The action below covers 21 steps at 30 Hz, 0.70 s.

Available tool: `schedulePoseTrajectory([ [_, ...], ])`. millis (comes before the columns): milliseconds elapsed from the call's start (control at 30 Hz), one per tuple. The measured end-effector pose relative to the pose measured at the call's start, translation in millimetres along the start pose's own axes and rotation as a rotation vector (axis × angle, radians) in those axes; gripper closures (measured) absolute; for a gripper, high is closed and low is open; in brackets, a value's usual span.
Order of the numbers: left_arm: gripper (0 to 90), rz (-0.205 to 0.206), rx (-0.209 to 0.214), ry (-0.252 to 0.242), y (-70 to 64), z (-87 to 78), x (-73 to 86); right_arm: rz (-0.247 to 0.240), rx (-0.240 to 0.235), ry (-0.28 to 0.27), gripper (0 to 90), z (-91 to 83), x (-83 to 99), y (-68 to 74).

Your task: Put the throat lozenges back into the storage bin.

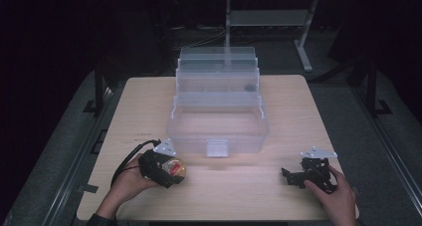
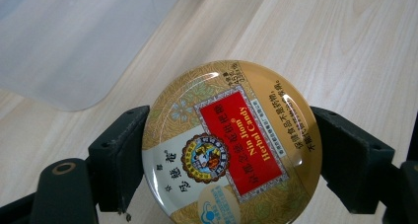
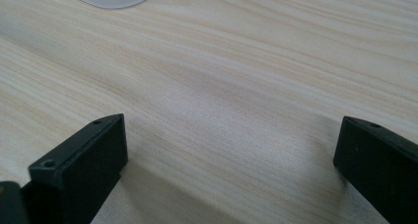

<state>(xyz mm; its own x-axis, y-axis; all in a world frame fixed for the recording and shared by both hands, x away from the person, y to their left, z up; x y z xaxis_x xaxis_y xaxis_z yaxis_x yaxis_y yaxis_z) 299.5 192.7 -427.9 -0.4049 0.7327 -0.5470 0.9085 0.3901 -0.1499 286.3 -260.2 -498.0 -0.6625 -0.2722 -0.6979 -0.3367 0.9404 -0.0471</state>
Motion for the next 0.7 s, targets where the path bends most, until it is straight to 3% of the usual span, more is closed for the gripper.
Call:
schedulePoseTrajectory([
  [700,19.3,0.031,0.009,-0.016,-2.6,-8.7,-17.3,0.000,0.000,0.000,0.0,0.0,0.0,0.0],
])
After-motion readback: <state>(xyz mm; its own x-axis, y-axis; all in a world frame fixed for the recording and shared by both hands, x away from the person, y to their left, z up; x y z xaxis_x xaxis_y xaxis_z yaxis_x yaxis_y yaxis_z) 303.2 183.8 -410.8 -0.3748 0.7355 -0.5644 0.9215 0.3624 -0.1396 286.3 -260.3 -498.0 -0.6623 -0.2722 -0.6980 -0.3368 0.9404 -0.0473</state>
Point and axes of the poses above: each handheld gripper's, and its own axes: z roughly forward along the jaws, x roughly out of its underside, y roughly to its left, the point moved 2 cm from there along z, roughly forward along the jaws, and after that the axes turned 6 degrees about x, right-handed, at the moved point
